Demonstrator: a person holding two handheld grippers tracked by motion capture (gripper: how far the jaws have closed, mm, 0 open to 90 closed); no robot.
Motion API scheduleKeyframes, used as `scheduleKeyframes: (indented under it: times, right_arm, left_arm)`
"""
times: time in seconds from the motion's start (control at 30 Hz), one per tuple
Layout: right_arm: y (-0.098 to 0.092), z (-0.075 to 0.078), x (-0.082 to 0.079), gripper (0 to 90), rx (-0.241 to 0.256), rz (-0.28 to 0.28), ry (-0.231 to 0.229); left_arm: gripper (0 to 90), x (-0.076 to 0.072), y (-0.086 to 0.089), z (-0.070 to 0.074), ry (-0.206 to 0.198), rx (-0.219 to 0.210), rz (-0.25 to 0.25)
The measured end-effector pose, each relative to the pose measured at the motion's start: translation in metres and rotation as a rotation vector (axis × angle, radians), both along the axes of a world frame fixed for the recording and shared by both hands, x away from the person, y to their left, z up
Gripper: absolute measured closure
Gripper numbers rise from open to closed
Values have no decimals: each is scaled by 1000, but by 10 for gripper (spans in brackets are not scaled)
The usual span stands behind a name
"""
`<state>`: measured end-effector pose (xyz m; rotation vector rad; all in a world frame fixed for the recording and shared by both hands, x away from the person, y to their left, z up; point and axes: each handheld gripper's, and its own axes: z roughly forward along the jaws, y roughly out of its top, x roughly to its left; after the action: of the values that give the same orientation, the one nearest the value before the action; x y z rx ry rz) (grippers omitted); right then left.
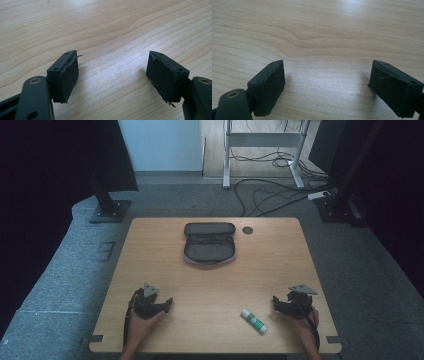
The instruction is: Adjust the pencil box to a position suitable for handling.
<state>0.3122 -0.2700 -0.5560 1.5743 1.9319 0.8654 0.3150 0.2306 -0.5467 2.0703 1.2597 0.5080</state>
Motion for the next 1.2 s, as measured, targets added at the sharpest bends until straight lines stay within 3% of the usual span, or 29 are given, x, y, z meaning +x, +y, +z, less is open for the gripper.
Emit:
scheduleKeyframes:
  times: [1.2]
  right_arm:
    - [0,0,0,138,-1,-13,-2]
  left_arm:
    - [258,1,0,0,1,1,7]
